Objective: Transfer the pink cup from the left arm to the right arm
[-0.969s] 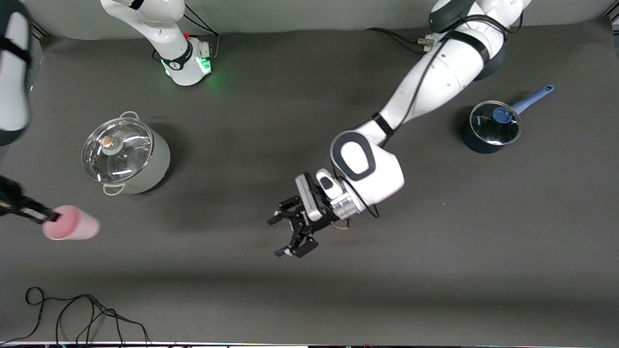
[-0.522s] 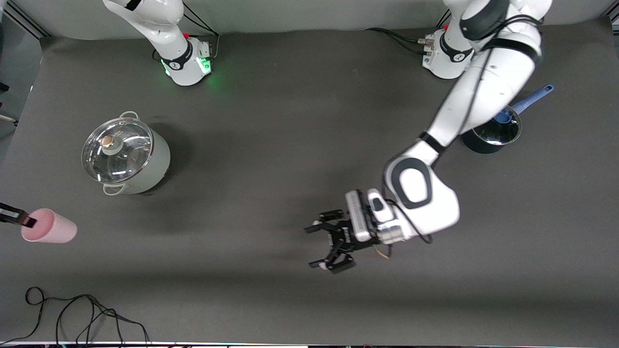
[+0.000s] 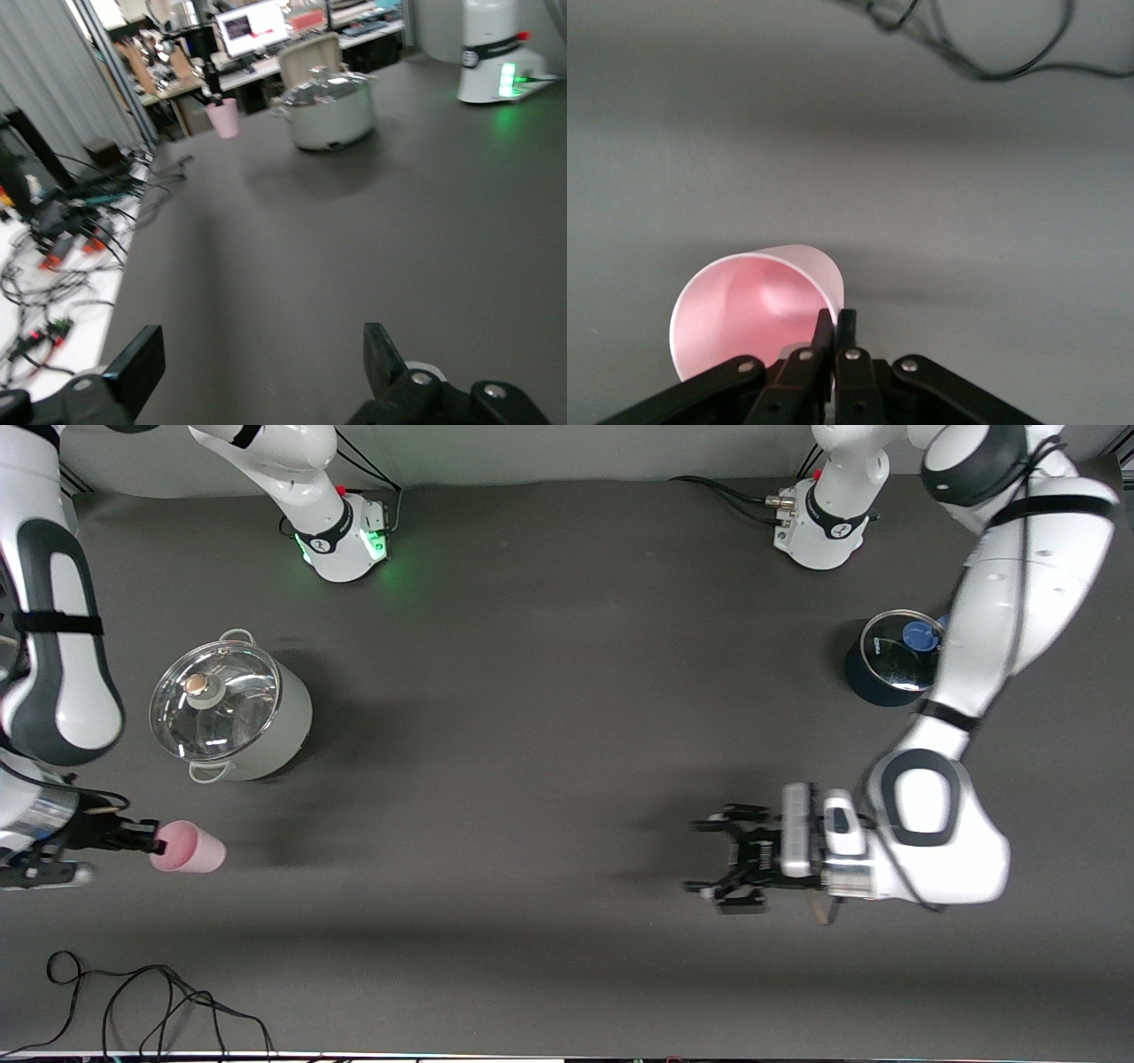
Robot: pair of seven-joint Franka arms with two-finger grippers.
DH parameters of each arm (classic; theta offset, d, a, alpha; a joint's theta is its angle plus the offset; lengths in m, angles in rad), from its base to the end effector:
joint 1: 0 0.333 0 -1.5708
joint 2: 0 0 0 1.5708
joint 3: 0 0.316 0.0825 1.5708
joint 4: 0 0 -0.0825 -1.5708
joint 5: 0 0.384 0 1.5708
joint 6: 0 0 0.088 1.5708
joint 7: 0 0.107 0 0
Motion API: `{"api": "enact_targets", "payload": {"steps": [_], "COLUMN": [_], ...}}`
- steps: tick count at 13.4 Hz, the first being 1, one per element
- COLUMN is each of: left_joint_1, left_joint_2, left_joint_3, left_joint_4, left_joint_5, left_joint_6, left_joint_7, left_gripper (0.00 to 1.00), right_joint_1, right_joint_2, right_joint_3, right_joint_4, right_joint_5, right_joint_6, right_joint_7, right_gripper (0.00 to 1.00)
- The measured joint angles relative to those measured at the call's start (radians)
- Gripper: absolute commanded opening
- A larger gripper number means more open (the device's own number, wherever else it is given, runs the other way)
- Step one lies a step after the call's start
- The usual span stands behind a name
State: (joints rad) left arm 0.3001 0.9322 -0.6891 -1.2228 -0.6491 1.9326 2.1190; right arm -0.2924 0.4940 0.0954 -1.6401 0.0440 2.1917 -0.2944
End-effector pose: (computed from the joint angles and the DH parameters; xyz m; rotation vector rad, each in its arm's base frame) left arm 0.7318 -0.1713 0.3216 1.1624 -1.8353 1.0311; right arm 0.6707 -0.1403 0.3364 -3.0734 -0.0925 -0.1191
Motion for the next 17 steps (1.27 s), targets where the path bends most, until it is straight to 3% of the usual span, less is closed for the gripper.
{"api": "enact_targets", "payload": {"steps": [5,12,15,16,17], "left_joint_1": [0.094,0.078,0.061,0.061,0.061], "left_joint_2": [-0.052,-0.261,-0.341,-0.359,-0.373], "left_joint_3": [-0.001,-0.014,-0.014,-0.014,-0.013], "left_joint_4": [0.009,0.017,0.014,0.014,0.014], "left_joint_5": [0.223,0.615,0.744,0.779,0.810], "left_joint_6": [-0.216,-0.370,-0.436,-0.441,-0.443], "left_joint_7": [-0.174,-0.575,-0.656,-0.661,-0.663], "left_gripper": [1.00,1.00,1.00,1.00,1.00], "right_joint_1": [0.037,0.032,0.031,0.031,0.031], "right_joint_2": [0.099,0.144,0.174,0.180,0.182], "right_joint_3": [0.003,-0.006,-0.008,-0.008,-0.008], "right_joint_4": [0.003,0.029,0.056,0.062,0.064], "right_joint_5": [-0.028,-0.054,-0.060,-0.061,-0.061], "right_joint_6": [0.049,0.051,0.064,0.065,0.065], "right_joint_7": [-0.032,-0.033,-0.033,-0.033,-0.033], "right_gripper": [0.00,0.00,0.00,0.02,0.25]}}
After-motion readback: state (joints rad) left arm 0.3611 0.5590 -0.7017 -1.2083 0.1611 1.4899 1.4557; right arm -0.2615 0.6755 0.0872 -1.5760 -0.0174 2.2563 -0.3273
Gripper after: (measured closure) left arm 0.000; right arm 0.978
